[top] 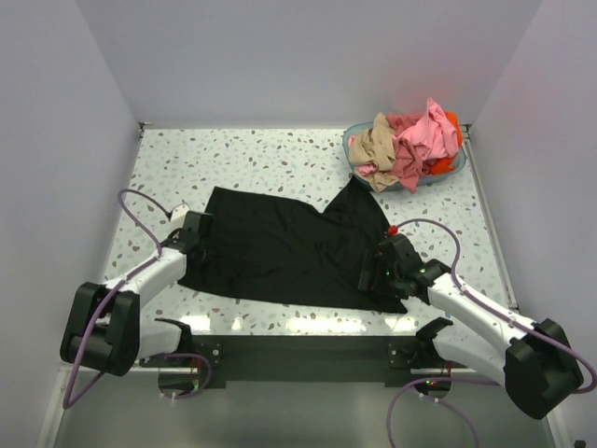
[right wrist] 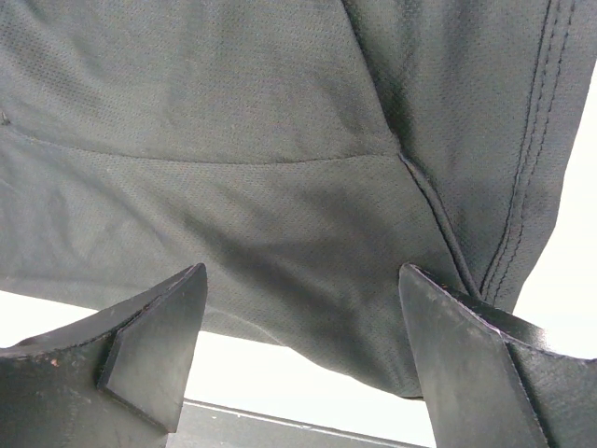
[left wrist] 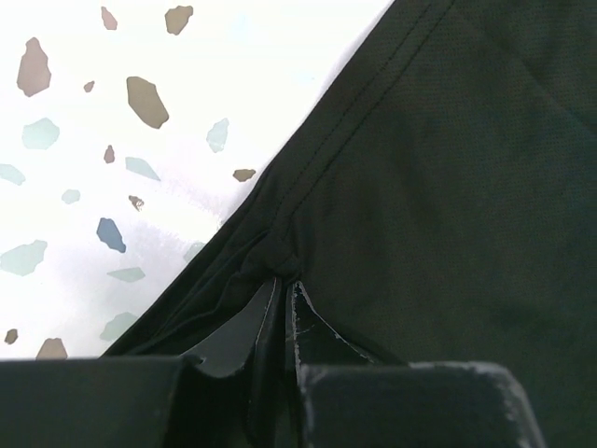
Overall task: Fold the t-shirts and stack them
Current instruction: Fold the tshirt
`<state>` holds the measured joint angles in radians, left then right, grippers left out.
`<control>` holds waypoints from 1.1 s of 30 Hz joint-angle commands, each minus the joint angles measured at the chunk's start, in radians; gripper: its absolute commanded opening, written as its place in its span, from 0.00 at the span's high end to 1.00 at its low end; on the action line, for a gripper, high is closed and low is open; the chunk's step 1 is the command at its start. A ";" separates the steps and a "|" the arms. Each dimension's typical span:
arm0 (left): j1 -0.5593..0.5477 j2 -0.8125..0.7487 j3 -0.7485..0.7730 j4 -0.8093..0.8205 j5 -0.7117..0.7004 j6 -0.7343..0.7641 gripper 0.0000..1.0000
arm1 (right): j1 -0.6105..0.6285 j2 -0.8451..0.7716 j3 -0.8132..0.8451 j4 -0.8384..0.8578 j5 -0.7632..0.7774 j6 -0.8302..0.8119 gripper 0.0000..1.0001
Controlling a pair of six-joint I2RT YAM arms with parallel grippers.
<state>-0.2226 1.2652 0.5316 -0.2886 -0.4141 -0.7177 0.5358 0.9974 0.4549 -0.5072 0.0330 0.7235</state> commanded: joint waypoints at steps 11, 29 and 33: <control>0.009 -0.084 0.093 -0.073 -0.009 0.069 0.92 | 0.000 0.006 -0.016 0.016 0.002 -0.002 0.13; 0.012 0.048 0.183 -0.069 -0.055 0.124 0.43 | 0.000 0.000 0.030 -0.042 0.047 -0.016 0.12; 0.011 0.010 0.200 -0.099 -0.092 0.127 0.13 | 0.000 0.006 0.114 -0.080 0.108 -0.059 0.12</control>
<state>-0.2165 1.3132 0.6857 -0.3721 -0.4507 -0.6048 0.5354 0.9962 0.4839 -0.5514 0.0700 0.7078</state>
